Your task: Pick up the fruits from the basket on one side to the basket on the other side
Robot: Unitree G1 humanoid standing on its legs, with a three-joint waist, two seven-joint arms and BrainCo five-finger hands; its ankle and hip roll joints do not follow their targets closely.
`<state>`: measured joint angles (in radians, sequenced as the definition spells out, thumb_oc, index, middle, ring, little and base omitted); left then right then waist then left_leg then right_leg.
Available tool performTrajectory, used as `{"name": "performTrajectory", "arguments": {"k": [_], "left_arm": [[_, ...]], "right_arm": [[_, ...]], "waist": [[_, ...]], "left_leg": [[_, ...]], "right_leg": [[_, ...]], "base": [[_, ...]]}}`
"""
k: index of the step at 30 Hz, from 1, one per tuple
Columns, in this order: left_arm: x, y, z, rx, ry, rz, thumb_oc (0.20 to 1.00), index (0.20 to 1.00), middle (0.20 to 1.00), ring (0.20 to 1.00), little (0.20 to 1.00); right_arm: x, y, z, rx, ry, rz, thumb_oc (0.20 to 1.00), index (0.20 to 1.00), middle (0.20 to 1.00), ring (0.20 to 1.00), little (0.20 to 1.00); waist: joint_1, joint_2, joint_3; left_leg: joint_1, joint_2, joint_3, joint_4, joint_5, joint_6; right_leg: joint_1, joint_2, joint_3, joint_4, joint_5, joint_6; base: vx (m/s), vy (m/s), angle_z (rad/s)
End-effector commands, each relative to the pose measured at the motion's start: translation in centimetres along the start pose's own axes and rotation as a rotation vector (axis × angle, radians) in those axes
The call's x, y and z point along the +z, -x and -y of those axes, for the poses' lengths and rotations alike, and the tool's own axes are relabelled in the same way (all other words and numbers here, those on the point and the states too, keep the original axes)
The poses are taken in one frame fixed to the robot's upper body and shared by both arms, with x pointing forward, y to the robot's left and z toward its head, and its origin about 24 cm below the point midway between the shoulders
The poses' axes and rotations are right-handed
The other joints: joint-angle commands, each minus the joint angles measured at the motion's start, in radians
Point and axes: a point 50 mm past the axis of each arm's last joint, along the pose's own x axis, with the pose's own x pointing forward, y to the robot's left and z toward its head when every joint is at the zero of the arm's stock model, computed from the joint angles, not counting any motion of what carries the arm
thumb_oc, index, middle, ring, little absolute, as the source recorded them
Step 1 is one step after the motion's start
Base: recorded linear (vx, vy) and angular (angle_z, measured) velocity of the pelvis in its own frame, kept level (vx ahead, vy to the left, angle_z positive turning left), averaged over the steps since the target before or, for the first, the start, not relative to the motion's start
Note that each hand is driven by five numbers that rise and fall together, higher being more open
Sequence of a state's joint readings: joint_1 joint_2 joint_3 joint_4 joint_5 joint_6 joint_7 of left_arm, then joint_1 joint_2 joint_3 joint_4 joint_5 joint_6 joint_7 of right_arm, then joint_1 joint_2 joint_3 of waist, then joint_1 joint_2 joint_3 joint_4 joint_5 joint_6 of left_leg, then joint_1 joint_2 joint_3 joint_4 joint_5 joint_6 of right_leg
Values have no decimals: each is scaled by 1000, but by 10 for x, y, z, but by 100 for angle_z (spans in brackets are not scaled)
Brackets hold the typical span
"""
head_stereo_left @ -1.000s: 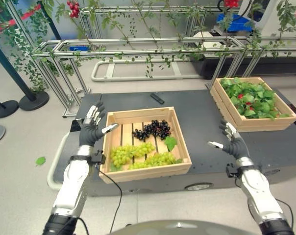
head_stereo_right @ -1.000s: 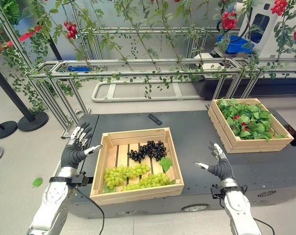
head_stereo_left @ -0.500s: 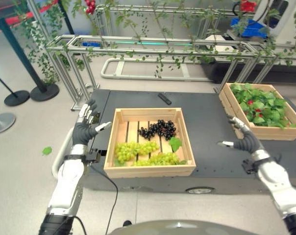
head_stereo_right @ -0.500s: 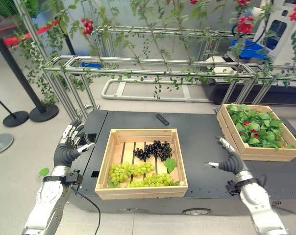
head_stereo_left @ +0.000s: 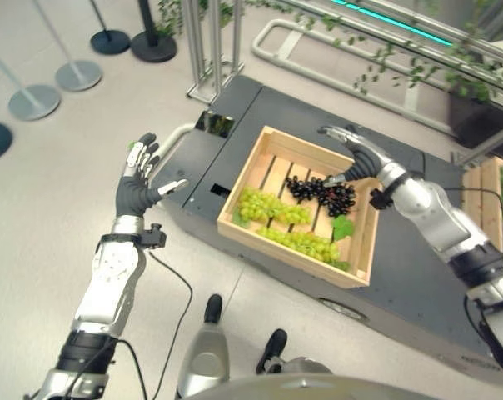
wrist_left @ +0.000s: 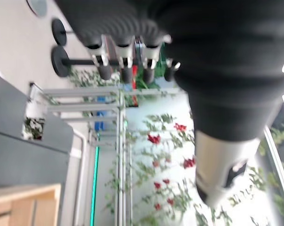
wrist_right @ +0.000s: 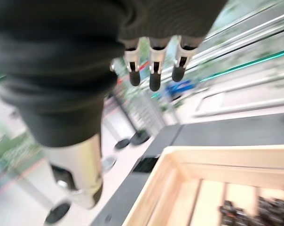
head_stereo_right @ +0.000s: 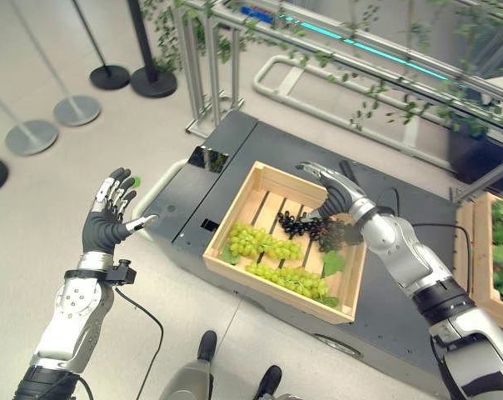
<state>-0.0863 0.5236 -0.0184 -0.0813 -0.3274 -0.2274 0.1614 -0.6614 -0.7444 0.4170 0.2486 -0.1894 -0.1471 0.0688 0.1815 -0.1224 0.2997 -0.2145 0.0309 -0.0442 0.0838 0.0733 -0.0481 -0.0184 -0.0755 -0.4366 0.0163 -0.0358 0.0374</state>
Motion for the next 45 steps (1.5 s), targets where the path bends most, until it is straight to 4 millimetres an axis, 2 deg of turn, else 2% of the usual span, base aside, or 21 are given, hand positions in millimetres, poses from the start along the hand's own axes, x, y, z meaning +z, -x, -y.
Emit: {"name": "performTrajectory", "arguments": {"k": [1, 3, 8, 16, 18, 19, 20, 24, 26, 28, 29, 30, 31, 32, 33, 34, 35, 37, 38, 39, 45], "left_arm": [[24, -16, -2, 15, -34, 152, 1000, 1000, 1000, 1000, 1000], [29, -19, -3, 41, -20, 181, 1000, 1000, 1000, 1000, 1000], [36, -22, -7, 87, 0, 221, 1000, 1000, 1000, 1000, 1000], [41, -22, -3, 114, 26, 249, 1000, 1000, 1000, 1000, 1000], [42, -24, -2, 117, 27, 259, 1000, 1000, 1000, 1000, 1000], [44, -25, 0, 114, 29, 266, 1000, 1000, 1000, 1000, 1000], [43, -25, 0, 115, 29, 265, 1000, 1000, 1000, 1000, 1000], [47, -27, 3, 117, 28, 282, 1000, 1000, 1000, 1000, 1000], [48, -27, 4, 121, 33, 290, 1000, 1000, 1000, 1000, 1000], [49, -27, 6, 116, 37, 296, 1000, 1000, 1000, 1000, 1000], [50, -28, 7, 115, 40, 298, 1000, 1000, 1000, 1000, 1000], [51, -28, 8, 110, 42, 303, 1000, 1000, 1000, 1000, 1000], [51, -28, 8, 111, 42, 303, 1000, 1000, 1000, 1000, 1000], [51, -28, 9, 106, 44, 302, 1000, 1000, 1000, 1000, 1000], [52, -28, 9, 106, 46, 303, 1000, 1000, 1000, 1000, 1000], [52, -28, 11, 101, 48, 305, 1000, 1000, 1000, 1000, 1000], [52, -28, 11, 102, 48, 306, 1000, 1000, 1000, 1000, 1000], [54, -26, 12, 103, 52, 308, 1000, 1000, 1000, 1000, 1000], [54, -27, 12, 104, 52, 309, 1000, 1000, 1000, 1000, 1000], [56, -25, 14, 100, 54, 318, 1000, 1000, 1000, 1000, 1000], [63, -23, 15, 98, 67, 350, 1000, 1000, 1000, 1000, 1000]], "right_arm": [[16, -11, 6, -20, 61, 59, 1000, 1000, 1000, 1000, 1000], [25, -24, 1, -18, 67, 78, 1000, 1000, 1000, 1000, 1000], [25, -37, -2, -18, 90, 51, 1000, 1000, 1000, 1000, 1000], [-23, -38, 5, -40, 105, -186, 1000, 1000, 1000, 1000, 1000], [-29, -35, 5, -37, 114, -206, 1000, 1000, 1000, 1000, 1000], [-29, -34, 5, -38, 116, -207, 1000, 1000, 1000, 1000, 1000], [-29, -34, 5, -37, 116, -207, 1000, 1000, 1000, 1000, 1000], [-32, -30, -9, 6, 133, -212, 1000, 1000, 1000, 1000, 1000], [-33, -27, -15, 24, 136, -210, 1000, 1000, 1000, 1000, 1000], [-34, -26, -18, 33, 135, -216, 1000, 1000, 1000, 1000, 1000], [-34, -27, -18, 37, 142, -215, 1000, 1000, 1000, 1000, 1000], [-35, -27, -18, 36, 143, -218, 1000, 1000, 1000, 1000, 1000], [-34, -27, -18, 37, 144, -218, 1000, 1000, 1000, 1000, 1000], [-35, -28, -16, 30, 145, -222, 1000, 1000, 1000, 1000, 1000], [-33, -28, -14, 20, 144, -218, 1000, 1000, 1000, 1000, 1000], [-34, -29, -13, 10, 137, -226, 1000, 1000, 1000, 1000, 1000], [-34, -29, -13, 9, 138, -225, 1000, 1000, 1000, 1000, 1000], [-29, -33, -8, -24, 126, -216, 1000, 1000, 1000, 1000, 1000], [-29, -33, -8, -24, 127, -216, 1000, 1000, 1000, 1000, 1000], [-22, -37, -3, -47, 135, -190, 1000, 1000, 1000, 1000, 1000], [-9, -43, 10, -97, 166, -144, 1000, 1000, 1000, 1000, 1000]], "waist": [[-25, 8, -11], [-5, 21, 23], [10, 44, 70], [29, 86, 160], [25, 88, 168], [26, 93, 179], [24, 91, 175], [20, 99, 200], [13, 103, 201], [12, 110, 213], [9, 109, 212], [10, 113, 220], [8, 110, 217], [10, 116, 220], [6, 115, 220], [9, 119, 220], [7, 116, 220], [7, 124, 220], [5, 122, 220], [6, 126, 220], [6, 136, 220]], "left_leg": [[-16, 19, -9, 78, -90, -9], [-53, 16, -19, 109, -91, -8], [-102, 19, -24, 152, -97, -10], [-182, 17, -37, 214, -93, -9], [-181, 15, -46, 215, -113, -15], [-193, 12, -40, 215, -89, -10], [-183, 13, -47, 215, -111, -15], [-198, 9, -46, 202, -77, -9], [-191, 7, -57, 201, -96, -14], [-201, 6, -50, 201, -73, -10], [-192, 7, -57, 200, -94, -15], [-203, 5, -50, 200, -70, -10], [-193, 6, -57, 200, -92, -16], [-209, 4, -52, 198, -68, -11], [-205, 4, -59, 198, -88, -16], [-222, 3, -53, 196, -65, -10], [-211, 4, -59, 197, -87, -16], [-247, 1, -53, 201, -66, -9], [-235, 2, -59, 203, -89, -14], [-271, 1, -50, 209, -68, -7], [-331, -5, -53, 227, -91, -10]], "right_leg": [[-71, -49, 5, 166, -113, 17], [-99, -54, 2, 187, -112, 16], [-152, -64, 9, 228, -120, 10], [-239, -83, 1, 316, -131, 3], [-242, -81, 14, 327, -156, 10], [-251, -87, -1, 326, -136, 2], [-245, -82, 13, 329, -156, 10], [-261, -90, -8, 327, -136, 3], [-255, -88, 3, 331, -156, 10], [-263, -93, -12, 328, -135, 3], [-258, -88, 3, 330, -154, 11], [-267, -92, -11, 329, -134, 3], [-260, -87, 4, 332, -154, 11], [-276, -92, -11, 330, -133, 5], [-274, -88, 4, 334, -153, 13], [-289, -93, -12, 331, -132, 6], [-281, -89, 3, 335, -152, 13], [-317, -95, -10, 339, -131, 7], [-309, -91, 6, 344, -152, 15], [-344, -98, -5, 346, -130, 8], [-413, -102, 16, 384, -158, 19]], "base": [[-95, 16, 30], [-91, 12, 16], [-76, 24, 5], [-79, 12, -3], [2, -20, 7], [54, -40, 8], [-41, -4, 7], [-51, 0, 4], [-10, -6, 3], [-15, -5, 6], [0, 0, 0], [73, -34, -2], [-73, 25, 0], [87, -45, -3], [-66, 14, 0], [77, -42, 2], [0, 0, 0], [2, -2, 2], [-65, 28, 1], [0, 0, 0], [24, -12, 0]]}}
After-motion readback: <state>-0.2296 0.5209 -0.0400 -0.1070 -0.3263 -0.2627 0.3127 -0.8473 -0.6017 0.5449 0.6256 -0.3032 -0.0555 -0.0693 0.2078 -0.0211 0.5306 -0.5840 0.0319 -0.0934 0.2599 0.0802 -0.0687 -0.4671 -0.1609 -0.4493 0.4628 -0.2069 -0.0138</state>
